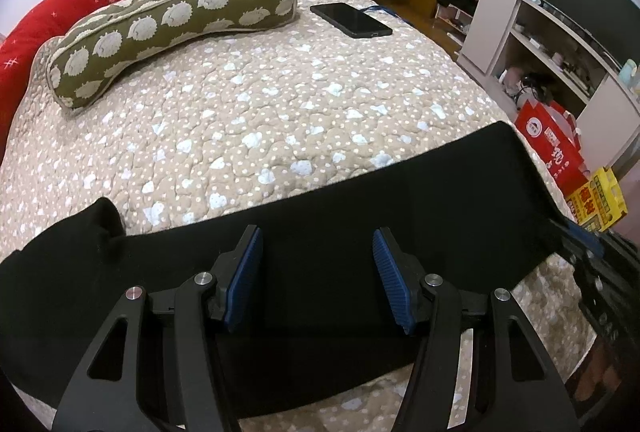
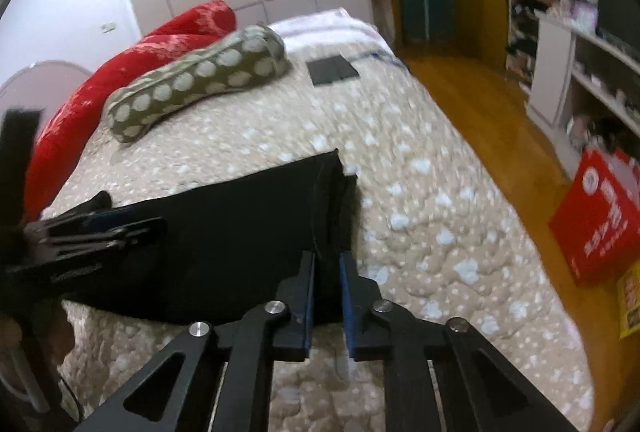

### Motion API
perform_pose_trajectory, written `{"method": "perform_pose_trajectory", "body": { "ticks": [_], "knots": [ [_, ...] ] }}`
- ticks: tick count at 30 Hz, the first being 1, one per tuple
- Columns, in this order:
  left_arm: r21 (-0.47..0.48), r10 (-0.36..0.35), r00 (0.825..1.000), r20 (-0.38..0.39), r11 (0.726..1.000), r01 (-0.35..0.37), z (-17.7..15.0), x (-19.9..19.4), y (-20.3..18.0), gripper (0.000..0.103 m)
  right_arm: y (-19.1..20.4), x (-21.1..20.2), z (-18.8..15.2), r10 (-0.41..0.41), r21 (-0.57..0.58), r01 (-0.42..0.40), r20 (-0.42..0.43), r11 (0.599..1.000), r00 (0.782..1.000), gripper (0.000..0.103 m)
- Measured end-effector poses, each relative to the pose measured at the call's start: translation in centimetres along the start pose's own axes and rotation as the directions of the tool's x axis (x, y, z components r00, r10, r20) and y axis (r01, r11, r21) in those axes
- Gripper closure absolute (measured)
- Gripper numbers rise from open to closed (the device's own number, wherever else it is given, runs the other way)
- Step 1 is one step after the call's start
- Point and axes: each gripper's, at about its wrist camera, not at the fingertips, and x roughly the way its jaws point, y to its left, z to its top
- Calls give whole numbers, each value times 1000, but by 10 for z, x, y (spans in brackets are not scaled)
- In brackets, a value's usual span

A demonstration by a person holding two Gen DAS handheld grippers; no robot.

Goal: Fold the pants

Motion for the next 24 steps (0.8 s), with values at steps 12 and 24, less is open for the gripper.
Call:
{"method": "perform_pose_trajectory", "body": {
  "ticks": [12,24],
  "knots": [
    [46,-9,1000,9,999,8,16,10,-16,46,-19,-11,-7,59,89,-60,7,994,998,59],
    [87,-83,997,-7,993,83,37,21,-31,46,-25,-3,-26,139,168,-134,-17,977,990,54]
  ]
}}
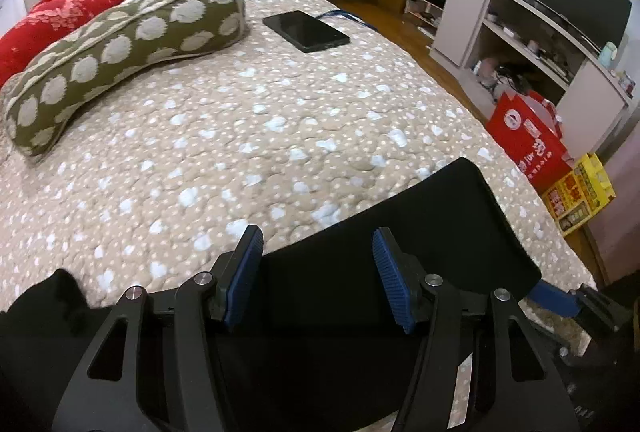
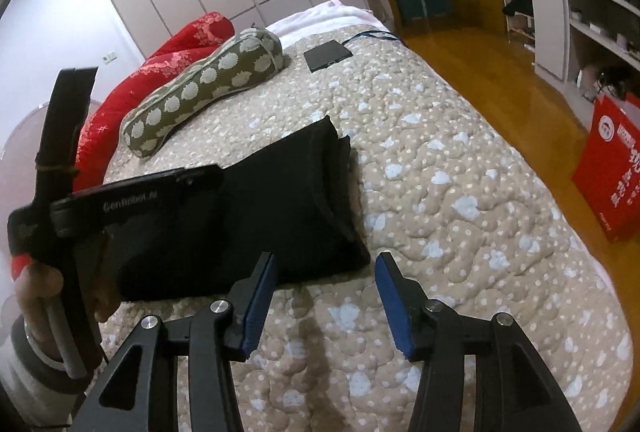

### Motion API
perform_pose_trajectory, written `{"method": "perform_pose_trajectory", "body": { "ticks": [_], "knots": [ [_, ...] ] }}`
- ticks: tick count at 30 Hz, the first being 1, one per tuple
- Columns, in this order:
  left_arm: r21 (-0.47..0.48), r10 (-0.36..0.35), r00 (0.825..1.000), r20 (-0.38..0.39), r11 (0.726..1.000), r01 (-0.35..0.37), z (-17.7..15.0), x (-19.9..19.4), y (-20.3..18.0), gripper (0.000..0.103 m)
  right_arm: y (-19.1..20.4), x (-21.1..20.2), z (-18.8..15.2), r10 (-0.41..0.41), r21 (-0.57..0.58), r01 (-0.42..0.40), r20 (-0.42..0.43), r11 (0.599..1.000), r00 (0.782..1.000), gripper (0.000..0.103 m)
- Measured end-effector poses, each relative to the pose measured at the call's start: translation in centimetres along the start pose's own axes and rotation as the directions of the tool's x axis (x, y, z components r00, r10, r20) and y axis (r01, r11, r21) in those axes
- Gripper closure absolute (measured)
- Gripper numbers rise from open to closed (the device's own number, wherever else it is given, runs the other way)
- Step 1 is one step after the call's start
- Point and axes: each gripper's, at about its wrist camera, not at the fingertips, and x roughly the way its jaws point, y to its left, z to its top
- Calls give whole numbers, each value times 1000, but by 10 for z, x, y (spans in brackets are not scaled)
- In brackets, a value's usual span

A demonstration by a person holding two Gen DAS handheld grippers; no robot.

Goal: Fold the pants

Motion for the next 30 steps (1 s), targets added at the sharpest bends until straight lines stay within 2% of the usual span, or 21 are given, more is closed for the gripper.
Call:
{"method": "perform_pose_trajectory", "body": {
  "ticks": [5,17,23,30],
  "knots": [
    [2,-38,998,-52,999,38,7,12,-3,46,0,2,-1,23,10,-23,1,1000,1000,54],
    [18,-67,995,-71,998,68,13,19,-11,46,-1,7,3,25,22,-25,8,999,1000,54],
    [-5,-132,986,-105,991,132,26,27,-12,46,-1,9,4,27,26,-27,4,999,1000,54],
    [38,-175,975,-138,983,182,39,42,-36,46,-5,14,2,40,32,-40,0,999,999,53]
  ]
}}
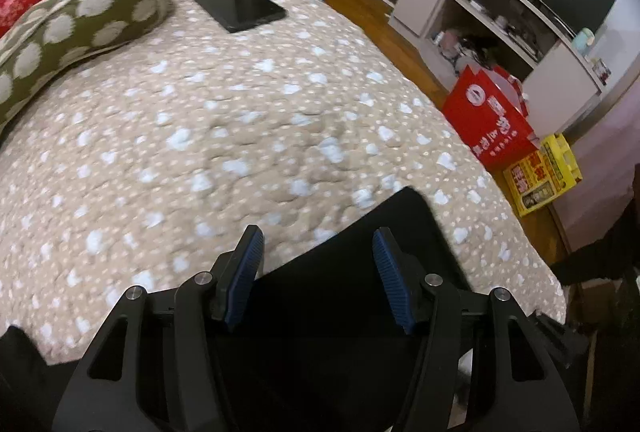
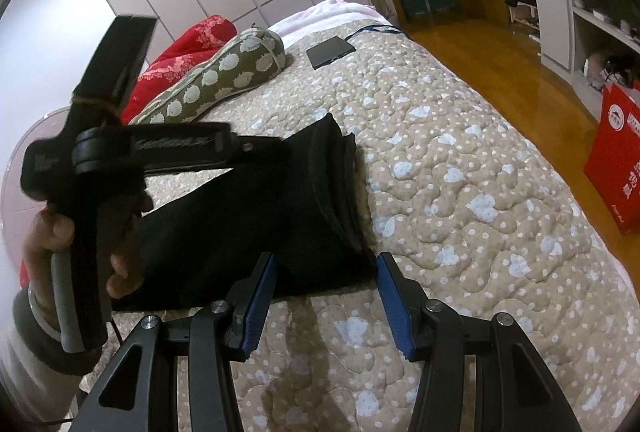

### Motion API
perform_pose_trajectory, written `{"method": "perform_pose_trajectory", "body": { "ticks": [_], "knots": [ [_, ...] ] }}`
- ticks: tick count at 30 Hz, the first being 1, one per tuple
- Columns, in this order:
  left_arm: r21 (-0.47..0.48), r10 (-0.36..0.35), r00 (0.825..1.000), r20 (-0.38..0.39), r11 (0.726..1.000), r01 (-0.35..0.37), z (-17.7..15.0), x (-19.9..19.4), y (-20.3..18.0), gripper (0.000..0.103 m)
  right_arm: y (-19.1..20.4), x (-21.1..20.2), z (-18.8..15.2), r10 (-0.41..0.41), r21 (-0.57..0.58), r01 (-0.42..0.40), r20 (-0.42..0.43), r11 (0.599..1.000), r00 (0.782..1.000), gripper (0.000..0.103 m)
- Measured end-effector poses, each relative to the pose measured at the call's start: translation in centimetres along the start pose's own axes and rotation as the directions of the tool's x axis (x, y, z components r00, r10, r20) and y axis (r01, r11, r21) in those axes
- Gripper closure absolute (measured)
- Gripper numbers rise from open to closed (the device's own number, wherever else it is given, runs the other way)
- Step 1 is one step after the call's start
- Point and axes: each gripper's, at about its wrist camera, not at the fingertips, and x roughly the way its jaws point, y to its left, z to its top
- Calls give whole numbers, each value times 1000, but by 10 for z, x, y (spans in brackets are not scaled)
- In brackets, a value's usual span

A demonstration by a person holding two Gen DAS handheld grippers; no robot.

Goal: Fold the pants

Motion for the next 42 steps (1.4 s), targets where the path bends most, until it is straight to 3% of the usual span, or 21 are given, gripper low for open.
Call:
{"method": "perform_pose_trajectory", "body": {
  "ticks": [6,7,9,10,13,15,16,17,19,20,21,24,28,33,37,39,42],
  "knots": [
    [54,-11,1000,-23,998,12,10,19,-22,46,-4,2,-3,26,15,-26,15,1000,1000,52],
    [53,-12,1000,-23,998,13,11,21,-22,42,-5,2,-3,30,20,-31,16,999,999,52],
    [56,-51,998,-33,997,53,13,23,-25,22,-6,4,-4,36,28,-37,20,999,999,51],
    [62,-66,997,-41,996,68,13,25,-28,20,-7,4,-4,39,30,-40,23,999,999,50],
    [162,14,999,-45,987,-7,6,33,-44,19,-7,7,-4,47,36,-49,36,998,998,50],
    [186,25,999,-20,982,-21,2,34,-47,20,-5,9,-2,52,37,-53,44,998,998,48],
    [180,20,1000,-13,984,-17,2,33,-45,23,-4,10,-2,61,36,-63,48,997,997,51],
    [170,12,1000,-9,985,-10,1,32,-43,33,-3,12,-1,73,36,-75,50,997,996,55],
    [143,-27,1000,-4,989,27,2,24,-35,48,-2,16,1,82,38,-84,49,996,995,83],
    [136,-49,999,-8,989,49,2,21,-32,63,0,19,1,102,40,-104,46,994,994,87],
    [130,-77,997,-14,988,78,3,16,-29,70,3,20,3,115,41,-117,47,992,992,88],
    [108,-105,994,33,989,101,6,-13,-21,71,19,13,11,118,2,-118,75,993,990,89],
    [76,-112,985,134,992,103,10,-75,1,71,58,-5,30,171,-95,-160,118,983,978,90],
    [-29,-17,974,226,999,24,-18,-148,66,71,128,-13,43,293,-241,-260,111,935,950,90],
    [-184,109,969,222,981,-68,-66,-177,134,71,193,10,28,384,-347,-359,4,866,923,90],
    [-272,180,965,191,954,-124,-97,-182,170,71,214,31,16,408,-360,-402,-62,842,911,90],
    [-358,194,976,99,922,-147,-128,-169,199,71,240,77,-7,426,-336,-465,-187,819,885,85]
  ]
}}
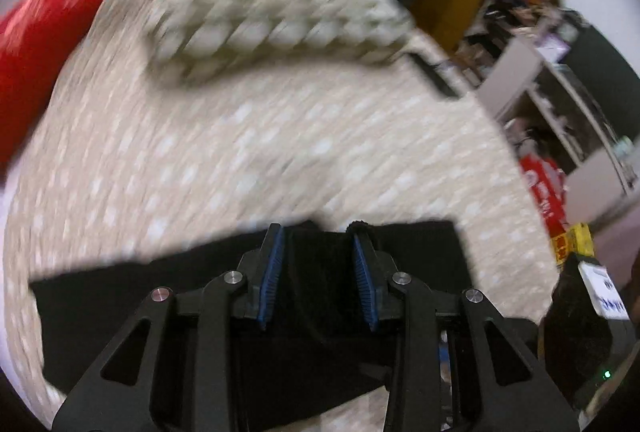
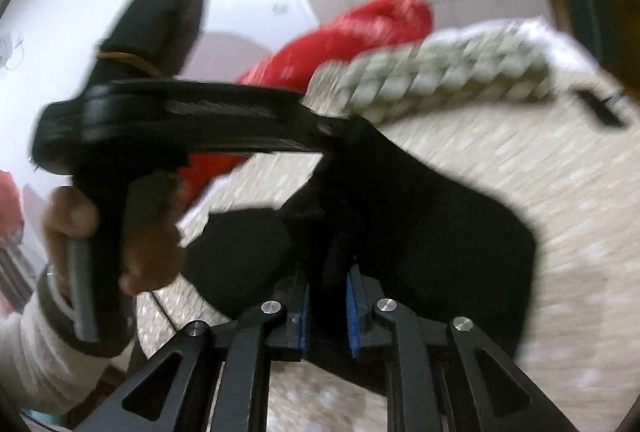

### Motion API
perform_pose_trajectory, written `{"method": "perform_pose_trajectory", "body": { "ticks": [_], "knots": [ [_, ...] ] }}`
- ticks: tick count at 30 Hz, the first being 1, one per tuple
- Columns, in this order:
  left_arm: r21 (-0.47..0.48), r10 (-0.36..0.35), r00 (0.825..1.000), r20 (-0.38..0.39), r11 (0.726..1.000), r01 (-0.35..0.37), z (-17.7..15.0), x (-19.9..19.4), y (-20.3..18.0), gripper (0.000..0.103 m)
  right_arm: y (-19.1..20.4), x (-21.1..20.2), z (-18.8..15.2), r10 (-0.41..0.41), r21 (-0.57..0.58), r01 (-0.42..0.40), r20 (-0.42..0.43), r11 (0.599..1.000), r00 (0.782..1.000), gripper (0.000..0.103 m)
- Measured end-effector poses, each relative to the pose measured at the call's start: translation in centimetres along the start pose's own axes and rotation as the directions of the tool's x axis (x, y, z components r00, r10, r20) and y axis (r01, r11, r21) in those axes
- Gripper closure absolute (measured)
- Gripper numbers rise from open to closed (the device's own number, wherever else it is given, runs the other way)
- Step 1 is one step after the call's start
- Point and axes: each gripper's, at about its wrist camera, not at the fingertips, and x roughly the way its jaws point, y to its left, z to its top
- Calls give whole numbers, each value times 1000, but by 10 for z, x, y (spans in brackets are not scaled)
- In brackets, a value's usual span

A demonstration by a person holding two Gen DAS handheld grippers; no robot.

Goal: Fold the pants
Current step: 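Lower the folded black pants onto the quilt with both grippers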

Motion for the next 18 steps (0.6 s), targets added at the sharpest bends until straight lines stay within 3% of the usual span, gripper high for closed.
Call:
{"method": "perform_pose_trajectory", "body": {
  "ticks": [3,5,7,11,13,14,18],
  "knots": [
    [-31,41,999,-1,999,-41,-19,5,13,71,5,33,-8,10,27,-6,-164,1000,986,78],
    [-37,55,998,12,998,-54,-25,4,17,71,9,20,-10,57,0,-58,-177,998,983,70],
    [-61,56,998,14,997,-55,-27,1,21,71,6,-2,-10,54,-10,-56,-159,998,986,60],
    [-72,50,996,77,996,-44,-31,-14,19,68,-19,-34,1,-3,21,4,-45,1000,999,60],
    [-59,38,993,112,998,-32,-35,-21,7,54,-36,-38,5,-63,69,64,-11,996,998,64],
    [-59,39,992,120,998,-32,-33,-21,3,44,-42,-35,8,-103,83,103,-12,991,995,71],
    [-38,152,984,94,988,-149,-39,0,-11,43,-53,-4,17,-240,37,243,-58,969,969,79]
  ]
}}
